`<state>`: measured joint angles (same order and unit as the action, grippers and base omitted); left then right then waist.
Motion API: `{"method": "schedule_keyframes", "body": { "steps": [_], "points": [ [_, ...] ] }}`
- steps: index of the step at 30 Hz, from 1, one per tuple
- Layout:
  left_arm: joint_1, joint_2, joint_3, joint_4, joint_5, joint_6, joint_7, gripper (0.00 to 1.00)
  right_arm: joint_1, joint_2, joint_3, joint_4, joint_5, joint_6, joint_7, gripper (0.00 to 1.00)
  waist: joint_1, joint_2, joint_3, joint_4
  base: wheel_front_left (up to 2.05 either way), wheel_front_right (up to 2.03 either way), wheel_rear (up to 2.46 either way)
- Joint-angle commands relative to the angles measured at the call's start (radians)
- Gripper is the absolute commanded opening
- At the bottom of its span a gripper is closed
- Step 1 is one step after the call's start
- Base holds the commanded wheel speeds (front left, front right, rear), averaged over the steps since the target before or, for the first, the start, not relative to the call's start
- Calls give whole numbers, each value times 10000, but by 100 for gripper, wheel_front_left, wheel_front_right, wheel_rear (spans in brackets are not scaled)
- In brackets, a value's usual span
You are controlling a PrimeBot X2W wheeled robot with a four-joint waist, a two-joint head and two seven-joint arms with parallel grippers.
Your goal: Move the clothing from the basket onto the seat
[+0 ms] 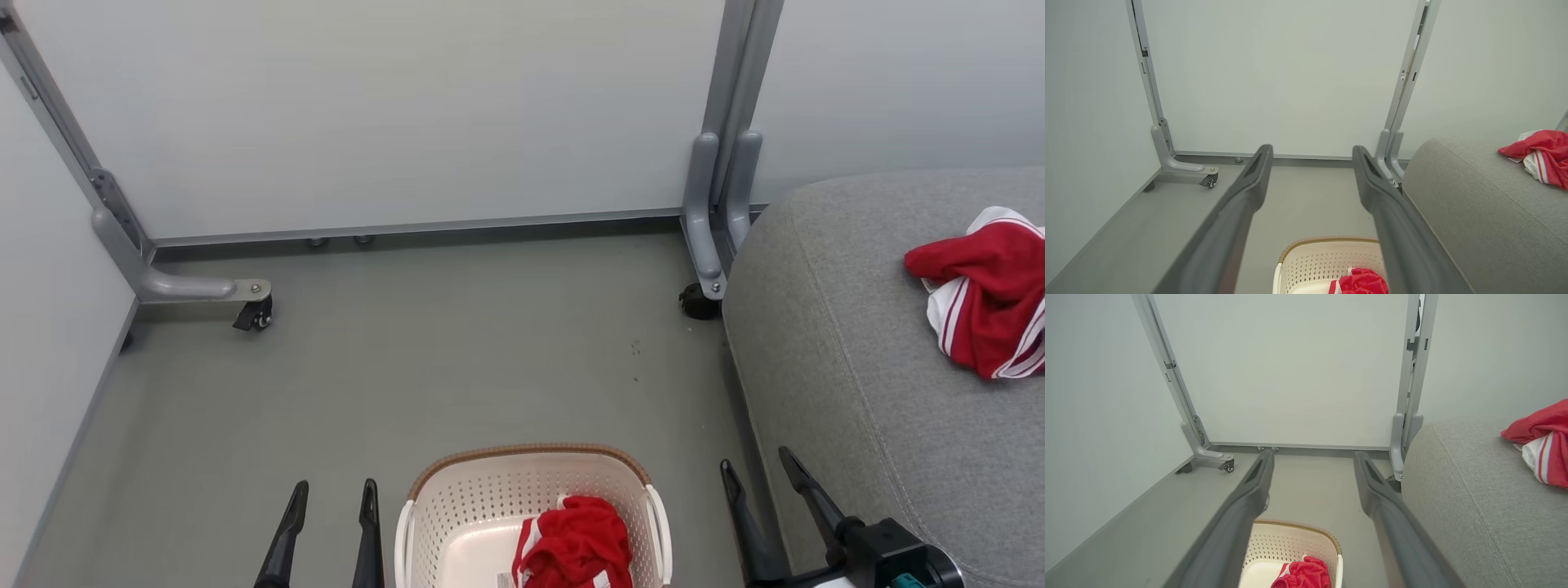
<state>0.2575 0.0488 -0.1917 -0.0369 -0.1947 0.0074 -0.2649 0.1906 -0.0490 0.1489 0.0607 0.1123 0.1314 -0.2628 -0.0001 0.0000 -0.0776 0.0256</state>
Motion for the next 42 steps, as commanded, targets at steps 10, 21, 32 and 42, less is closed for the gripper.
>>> {"method": "schedule_keyframes", "body": {
  "steps": [10,21,32,42],
  "points": [
    [249,29,147,232,-62,29,9,100,244,-28,-46,-31,-155,-13,-30,100,1,0,-285,-152,0,0,0],
    [228,29,162,220,-66,37,9,100,198,-29,-61,-73,-223,-13,-30,100,1,0,-295,-114,0,0,0],
    [154,31,153,190,56,26,9,100,140,-28,-120,14,-232,-13,-30,100,1,0,-218,-131,0,0,0],
    [155,30,142,267,-61,-138,9,100,78,-28,-189,22,-284,-14,-30,100,1,0,-219,-174,0,0,0]
  ]
}}
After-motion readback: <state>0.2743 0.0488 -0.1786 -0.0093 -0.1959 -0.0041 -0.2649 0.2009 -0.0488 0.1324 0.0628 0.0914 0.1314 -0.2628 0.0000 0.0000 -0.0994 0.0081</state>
